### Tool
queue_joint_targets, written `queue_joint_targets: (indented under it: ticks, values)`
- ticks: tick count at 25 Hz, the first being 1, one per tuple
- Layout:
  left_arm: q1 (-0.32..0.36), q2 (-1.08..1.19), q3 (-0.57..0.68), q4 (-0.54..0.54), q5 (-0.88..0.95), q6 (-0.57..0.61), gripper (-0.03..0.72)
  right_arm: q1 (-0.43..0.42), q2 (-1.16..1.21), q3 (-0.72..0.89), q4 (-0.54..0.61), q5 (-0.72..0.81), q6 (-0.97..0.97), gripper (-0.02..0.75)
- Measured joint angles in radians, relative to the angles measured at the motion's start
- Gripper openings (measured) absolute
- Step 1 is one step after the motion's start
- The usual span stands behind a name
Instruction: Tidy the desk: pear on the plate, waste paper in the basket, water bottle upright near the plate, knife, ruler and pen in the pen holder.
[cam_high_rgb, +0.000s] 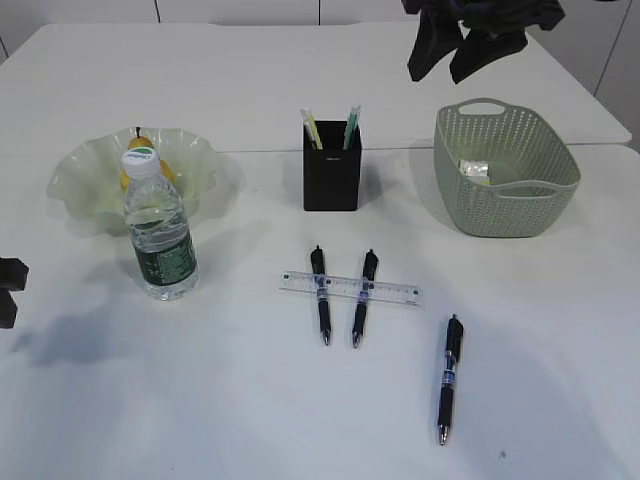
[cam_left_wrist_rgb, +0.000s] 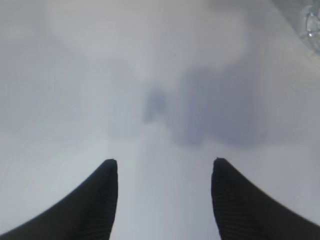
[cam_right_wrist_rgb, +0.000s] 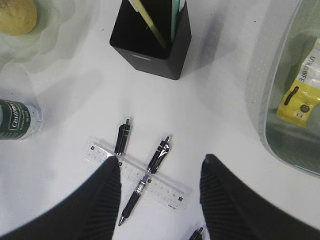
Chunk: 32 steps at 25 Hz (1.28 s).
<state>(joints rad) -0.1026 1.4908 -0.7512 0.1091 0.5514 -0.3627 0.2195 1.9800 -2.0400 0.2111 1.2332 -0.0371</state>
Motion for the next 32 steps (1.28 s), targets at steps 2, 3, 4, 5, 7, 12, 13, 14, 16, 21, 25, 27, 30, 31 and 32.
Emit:
queue_joint_targets:
  ticks: [2,3,4,5,7,12,13,14,16,21,25,27,30,31,32]
  values:
    - [0.0,-0.022,0.0,-0.03,0.029,0.04,0.415,0.0,-0.03,0.013,-0.007,0.005,0.005,0.379]
    - [0.0,-0.031,0.0,-0.047,0.045,0.059,0.415,0.0,-0.052,0.03,-0.007,0.005,0.007,0.379]
    - [0.0,-0.041,0.0,-0.059,0.061,0.08,0.415,0.0,-0.076,0.058,-0.007,0.005,0.007,0.378]
    - [0.0,-0.05,0.0,-0.074,0.075,0.098,0.415,0.0,-0.099,0.092,-0.01,0.005,0.007,0.378]
    - [0.0,-0.069,0.0,-0.092,0.102,0.119,0.415,0.0,-0.155,0.168,-0.015,0.007,0.007,0.377]
    - [0.0,-0.122,0.0,-0.099,0.158,0.149,0.415,0.0,-0.294,0.377,-0.02,0.011,-0.001,0.377]
    - [0.0,-0.136,0.0,-0.099,0.17,0.152,0.415,0.0,-0.321,0.411,-0.023,0.011,-0.003,0.377]
    - [0.0,-0.151,0.0,-0.101,0.183,0.154,0.415,0.0,-0.346,0.451,-0.023,0.011,-0.008,0.377]
    - [0.0,-0.177,0.0,-0.101,0.202,0.159,0.415,0.002,-0.384,0.523,-0.027,0.011,-0.02,0.377]
    - [0.0,-0.23,0.0,-0.109,0.245,0.178,0.412,0.079,-0.415,0.625,-0.154,0.011,-0.029,0.377]
    - [0.0,-0.243,0.0,-0.109,0.272,0.197,0.412,0.165,-0.407,0.636,-0.211,0.008,-0.073,0.377]
    - [0.0,-0.243,0.0,-0.109,0.275,0.208,0.412,0.194,-0.389,0.636,-0.211,-0.019,-0.126,0.377]
    - [0.0,-0.243,0.0,-0.128,0.273,0.235,0.406,0.215,-0.336,0.615,-0.211,-0.053,-0.176,0.377]
    - [0.0,-0.243,0.0,-0.14,0.271,0.248,0.405,0.217,-0.309,0.603,-0.211,-0.061,-0.184,0.377]
    - [0.0,-0.243,0.0,-0.148,0.268,0.262,0.404,0.217,-0.279,0.584,-0.211,-0.066,-0.194,0.377]
